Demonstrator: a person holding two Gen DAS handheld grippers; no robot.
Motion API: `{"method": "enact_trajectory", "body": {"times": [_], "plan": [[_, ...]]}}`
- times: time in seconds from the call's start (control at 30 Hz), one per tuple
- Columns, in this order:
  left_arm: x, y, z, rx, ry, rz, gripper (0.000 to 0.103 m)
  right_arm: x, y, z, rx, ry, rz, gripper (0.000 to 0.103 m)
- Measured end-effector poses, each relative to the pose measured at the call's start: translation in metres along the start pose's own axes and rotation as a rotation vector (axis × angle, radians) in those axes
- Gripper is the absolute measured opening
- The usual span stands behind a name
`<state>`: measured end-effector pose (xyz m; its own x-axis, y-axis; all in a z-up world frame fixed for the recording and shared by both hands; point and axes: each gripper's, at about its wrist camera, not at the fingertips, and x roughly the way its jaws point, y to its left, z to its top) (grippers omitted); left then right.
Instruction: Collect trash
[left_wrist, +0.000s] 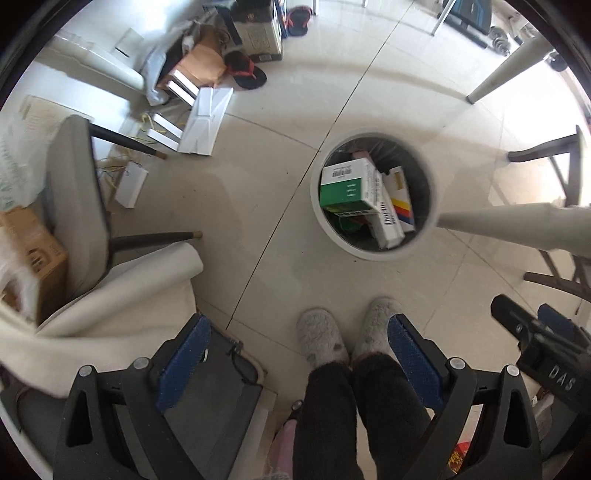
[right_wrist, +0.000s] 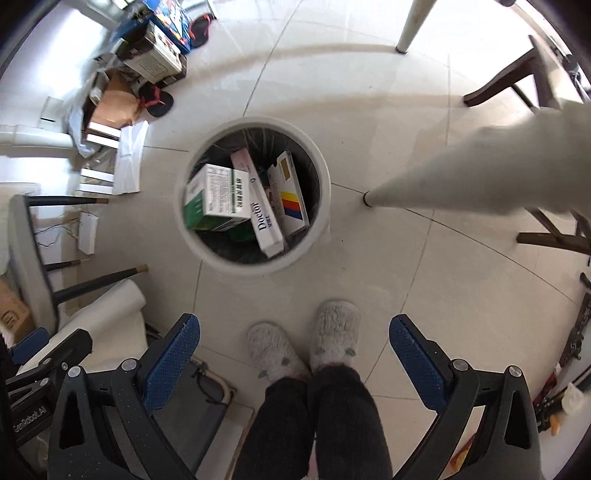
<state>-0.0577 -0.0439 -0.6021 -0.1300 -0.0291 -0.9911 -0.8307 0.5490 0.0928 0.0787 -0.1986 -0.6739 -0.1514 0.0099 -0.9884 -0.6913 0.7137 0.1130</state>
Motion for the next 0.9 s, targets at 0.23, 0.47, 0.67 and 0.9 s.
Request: {"method": "enact_trajectory", "body": {"times": [0.23,0.47,0.67,0.9], "plan": [[-0.135,-0.008,-0.037,0.056,-0.089,-0.070,0.098,-0.137,-0.010,-0.049,-0.016,-0.026,0.119,0.103],[-0.246,-0.015,-0.059,0.181,-0.159,-0.195,0.099,-0.283,-0.029,-0.086,-0.039,-0.066,0.220,0.103],[-0.318,-0.004,-0.075,0.297,-0.218,-0.304,0.099,-0.383,-0.032,-0.121,0.010,-0.163,0.278,0.103],[-0.377,0.034,-0.090,0.402,-0.271,-0.396,0.099,-0.471,-0.003,-0.179,0.082,-0.264,0.317,0.103]]}}
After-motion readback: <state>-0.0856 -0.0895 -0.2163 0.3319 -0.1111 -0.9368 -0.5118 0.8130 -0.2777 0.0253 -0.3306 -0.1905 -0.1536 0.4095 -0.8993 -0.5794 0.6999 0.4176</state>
